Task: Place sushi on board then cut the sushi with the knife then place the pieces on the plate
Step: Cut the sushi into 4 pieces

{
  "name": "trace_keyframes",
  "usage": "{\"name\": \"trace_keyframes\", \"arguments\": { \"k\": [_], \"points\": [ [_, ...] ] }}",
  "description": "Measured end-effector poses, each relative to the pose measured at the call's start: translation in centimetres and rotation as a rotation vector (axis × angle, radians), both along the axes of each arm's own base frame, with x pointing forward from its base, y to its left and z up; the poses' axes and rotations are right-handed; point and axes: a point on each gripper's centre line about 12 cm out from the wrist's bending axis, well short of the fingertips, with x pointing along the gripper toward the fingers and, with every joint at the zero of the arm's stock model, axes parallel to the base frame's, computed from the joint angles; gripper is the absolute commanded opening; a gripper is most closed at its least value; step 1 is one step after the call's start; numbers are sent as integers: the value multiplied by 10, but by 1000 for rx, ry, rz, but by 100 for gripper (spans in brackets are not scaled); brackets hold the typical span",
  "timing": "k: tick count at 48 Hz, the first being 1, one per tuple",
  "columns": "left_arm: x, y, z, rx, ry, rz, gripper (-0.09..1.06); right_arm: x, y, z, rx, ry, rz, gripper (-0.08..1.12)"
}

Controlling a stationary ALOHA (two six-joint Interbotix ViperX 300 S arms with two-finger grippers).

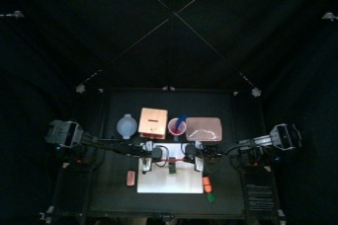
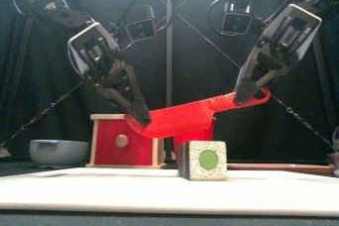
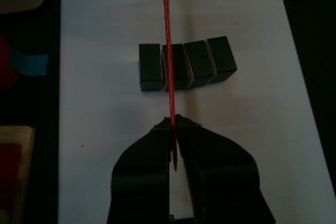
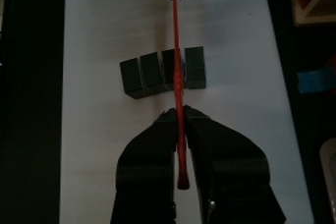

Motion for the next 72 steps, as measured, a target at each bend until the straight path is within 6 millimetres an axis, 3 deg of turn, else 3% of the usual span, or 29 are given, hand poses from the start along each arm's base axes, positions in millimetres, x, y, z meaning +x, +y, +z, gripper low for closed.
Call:
{"name": "trace_keyframes", "arguments": {
  "k": [42,72],
  "points": [
    [12,2,-12,9,22,0,46,-6,-1,-20,5,65,-11,44],
    [21,2,-31,27,64,-12,46,-9,-3,-60,7,180,-33,44]
  ]
}}
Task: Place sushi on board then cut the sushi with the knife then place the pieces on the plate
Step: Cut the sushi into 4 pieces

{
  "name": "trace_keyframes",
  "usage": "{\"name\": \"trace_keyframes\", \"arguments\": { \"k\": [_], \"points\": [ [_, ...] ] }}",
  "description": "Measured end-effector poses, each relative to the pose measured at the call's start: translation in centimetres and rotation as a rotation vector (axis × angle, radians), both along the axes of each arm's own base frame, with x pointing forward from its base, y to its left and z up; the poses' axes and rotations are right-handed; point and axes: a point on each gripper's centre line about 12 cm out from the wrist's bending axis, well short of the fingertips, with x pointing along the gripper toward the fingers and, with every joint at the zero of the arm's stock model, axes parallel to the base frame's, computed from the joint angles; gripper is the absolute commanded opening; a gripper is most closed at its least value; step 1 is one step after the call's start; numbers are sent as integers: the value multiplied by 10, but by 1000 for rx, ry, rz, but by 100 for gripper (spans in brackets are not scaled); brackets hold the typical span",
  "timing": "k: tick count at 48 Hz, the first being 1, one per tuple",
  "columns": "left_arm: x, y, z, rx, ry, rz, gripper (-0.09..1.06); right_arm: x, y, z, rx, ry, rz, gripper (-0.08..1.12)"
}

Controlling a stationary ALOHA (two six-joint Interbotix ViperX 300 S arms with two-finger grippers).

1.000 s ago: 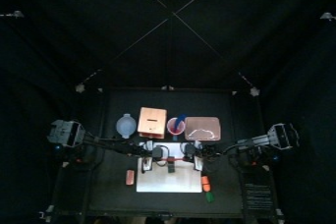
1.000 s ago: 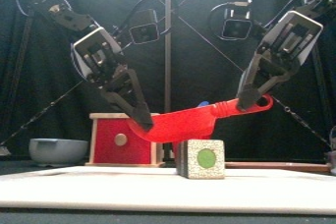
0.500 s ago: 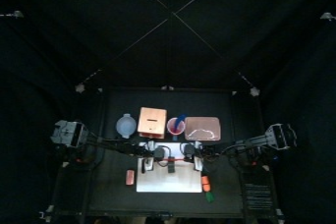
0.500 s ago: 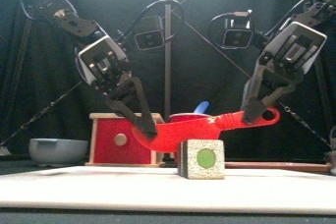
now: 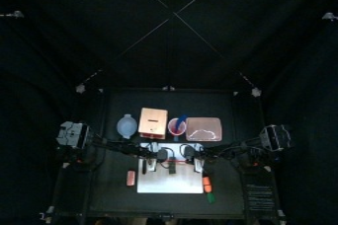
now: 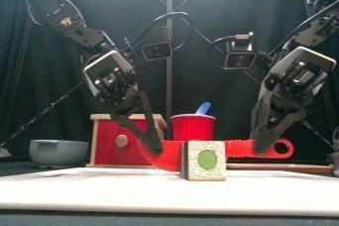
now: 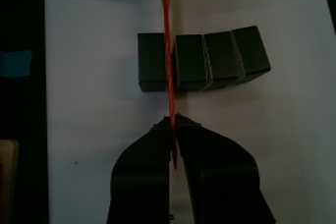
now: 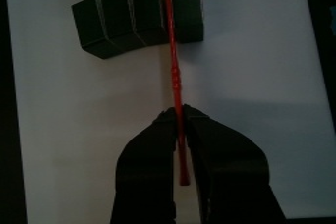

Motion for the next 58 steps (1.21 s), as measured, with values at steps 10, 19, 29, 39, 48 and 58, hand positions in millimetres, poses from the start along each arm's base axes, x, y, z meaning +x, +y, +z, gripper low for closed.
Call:
{"name": "trace_keyframes", "arguments": {
  "k": [10,19,29,39,48,58],
  "points": [
    [0,6,0,11,1,4,46,1,-13,0,-3,-2,-40,44],
    [1,19,0,28,2,19,46,2,-27,0,-27,-3,-58,44],
    [1,24,0,39,2,22,46,1,-30,1,-27,-1,-65,44],
    [0,26,3,45,3,18,46,1,-30,13,-21,-16,-61,44],
    [-5,24,25,53,-10,5,46,-2,-28,40,-6,-43,-47,44],
    [-11,12,46,53,-46,-26,46,-5,-20,61,19,-96,-36,44]
  ]
}}
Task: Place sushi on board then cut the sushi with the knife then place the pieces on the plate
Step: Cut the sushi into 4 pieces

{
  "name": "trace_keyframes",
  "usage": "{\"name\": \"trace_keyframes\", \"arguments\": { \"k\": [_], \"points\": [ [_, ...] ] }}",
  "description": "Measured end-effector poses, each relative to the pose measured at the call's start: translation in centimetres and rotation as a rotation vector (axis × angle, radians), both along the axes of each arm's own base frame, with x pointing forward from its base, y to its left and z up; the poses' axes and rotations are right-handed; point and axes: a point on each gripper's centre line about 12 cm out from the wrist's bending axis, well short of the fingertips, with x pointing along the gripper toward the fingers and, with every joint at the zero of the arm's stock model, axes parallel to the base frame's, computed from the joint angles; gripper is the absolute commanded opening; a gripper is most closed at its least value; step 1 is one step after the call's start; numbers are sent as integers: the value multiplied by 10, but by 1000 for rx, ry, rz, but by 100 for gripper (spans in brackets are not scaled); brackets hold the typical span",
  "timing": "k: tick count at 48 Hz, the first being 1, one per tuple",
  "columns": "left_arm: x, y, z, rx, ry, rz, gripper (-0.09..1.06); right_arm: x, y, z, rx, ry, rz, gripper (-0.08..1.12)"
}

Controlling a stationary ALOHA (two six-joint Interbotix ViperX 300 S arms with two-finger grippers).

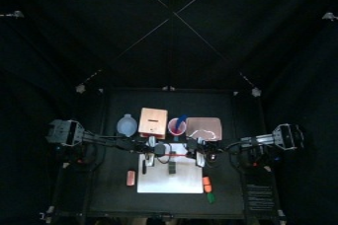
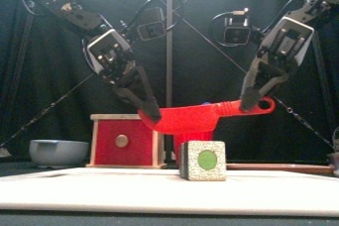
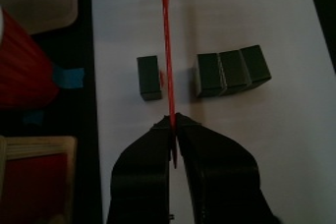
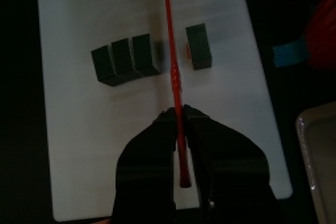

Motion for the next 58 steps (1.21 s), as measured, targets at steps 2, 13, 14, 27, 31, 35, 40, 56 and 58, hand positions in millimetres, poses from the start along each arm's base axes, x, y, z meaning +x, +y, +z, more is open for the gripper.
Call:
{"name": "trace_keyframes", "arguments": {
  "k": [2,13,14,27,31,35,40,56,58],
  "points": [
    [-1,-6,1,0,-3,-17,46,0,3,2,6,-8,5,44],
    [-3,-34,-2,-27,7,-65,46,-2,25,3,52,-5,41,44],
    [-3,-35,-3,-31,7,-66,46,-2,26,3,54,-6,43,44],
    [0,-41,-11,-75,29,-40,46,-1,33,-3,78,16,45,44],
    [0,-42,-13,-79,34,-39,46,-1,34,-7,79,28,46,44],
    [0,-43,-15,-81,37,-38,46,-1,35,-9,83,37,46,44],
    [1,-44,-16,-82,39,-39,46,0,36,-13,83,48,48,44],
    [3,-44,-23,-78,52,-40,46,1,36,-18,76,64,50,44],
    [3,-44,-24,-79,54,-39,46,0,36,-19,76,67,50,44]
  ]
}}
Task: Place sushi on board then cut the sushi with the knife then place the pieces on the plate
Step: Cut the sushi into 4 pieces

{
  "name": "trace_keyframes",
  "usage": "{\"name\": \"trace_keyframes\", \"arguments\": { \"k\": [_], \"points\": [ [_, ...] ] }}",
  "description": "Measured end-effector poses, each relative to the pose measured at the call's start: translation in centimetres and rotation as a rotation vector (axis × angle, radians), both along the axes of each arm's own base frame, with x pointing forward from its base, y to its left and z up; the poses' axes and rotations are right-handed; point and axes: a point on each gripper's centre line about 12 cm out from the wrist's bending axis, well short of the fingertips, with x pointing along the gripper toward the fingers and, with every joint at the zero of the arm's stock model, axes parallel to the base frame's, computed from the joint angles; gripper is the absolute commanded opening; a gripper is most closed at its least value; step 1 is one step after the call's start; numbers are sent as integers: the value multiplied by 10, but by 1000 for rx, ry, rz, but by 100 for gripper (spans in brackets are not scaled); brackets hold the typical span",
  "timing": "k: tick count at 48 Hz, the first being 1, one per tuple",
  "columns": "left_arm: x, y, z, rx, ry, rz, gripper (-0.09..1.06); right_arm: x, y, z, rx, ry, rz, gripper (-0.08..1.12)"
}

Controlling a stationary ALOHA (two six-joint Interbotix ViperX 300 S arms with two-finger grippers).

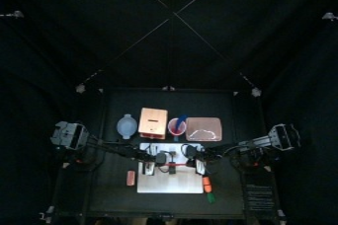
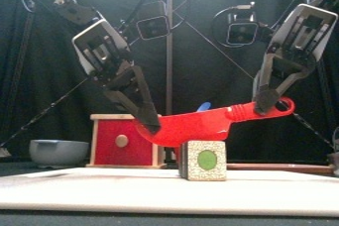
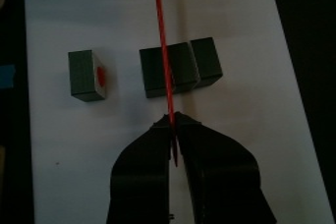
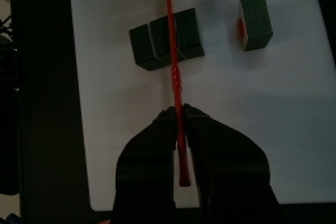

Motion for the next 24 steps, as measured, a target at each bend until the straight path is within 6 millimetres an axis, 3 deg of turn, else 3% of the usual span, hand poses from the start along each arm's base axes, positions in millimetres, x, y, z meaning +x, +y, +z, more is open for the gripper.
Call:
{"name": "trace_keyframes", "arguments": {
  "k": [11,24],
  "points": [
    [1,1,-6,2,8,2,46,1,0,-3,-1,8,-3,44],
    [2,1,-18,6,32,4,46,5,0,-22,-8,55,-10,44]
  ]
}}
